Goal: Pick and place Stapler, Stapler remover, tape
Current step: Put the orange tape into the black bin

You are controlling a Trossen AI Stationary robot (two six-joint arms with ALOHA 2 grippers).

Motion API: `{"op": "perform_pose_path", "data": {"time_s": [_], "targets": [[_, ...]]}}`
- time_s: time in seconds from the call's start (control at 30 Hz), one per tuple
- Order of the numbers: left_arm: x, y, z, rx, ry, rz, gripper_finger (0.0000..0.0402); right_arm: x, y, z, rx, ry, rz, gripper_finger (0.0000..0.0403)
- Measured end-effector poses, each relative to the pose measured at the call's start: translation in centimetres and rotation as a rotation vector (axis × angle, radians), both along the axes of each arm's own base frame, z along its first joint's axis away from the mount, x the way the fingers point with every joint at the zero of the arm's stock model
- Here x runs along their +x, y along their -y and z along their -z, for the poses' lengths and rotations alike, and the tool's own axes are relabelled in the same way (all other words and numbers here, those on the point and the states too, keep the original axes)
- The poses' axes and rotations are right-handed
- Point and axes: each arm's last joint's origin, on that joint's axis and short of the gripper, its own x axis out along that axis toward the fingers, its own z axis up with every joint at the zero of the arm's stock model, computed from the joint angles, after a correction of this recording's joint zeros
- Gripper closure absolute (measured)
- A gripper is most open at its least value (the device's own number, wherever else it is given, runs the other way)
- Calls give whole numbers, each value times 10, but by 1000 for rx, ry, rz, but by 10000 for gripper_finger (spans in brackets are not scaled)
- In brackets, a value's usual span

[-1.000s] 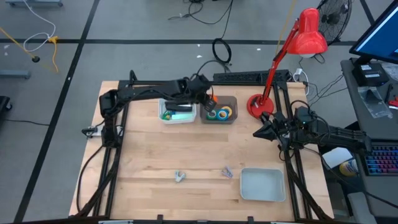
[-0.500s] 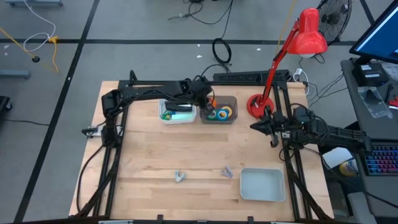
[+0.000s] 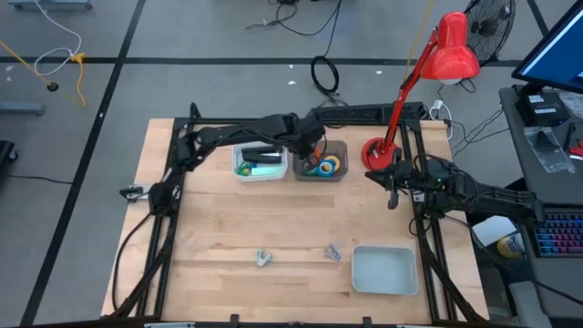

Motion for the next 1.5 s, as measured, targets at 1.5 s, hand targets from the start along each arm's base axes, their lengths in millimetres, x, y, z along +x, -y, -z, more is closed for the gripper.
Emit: {"op": "perform_pose_path", "data": {"time_s": [1.5], "targets": [[12,-36,50,-110,-115,-53,294,0,1,1,7,-5,25,399]]}}
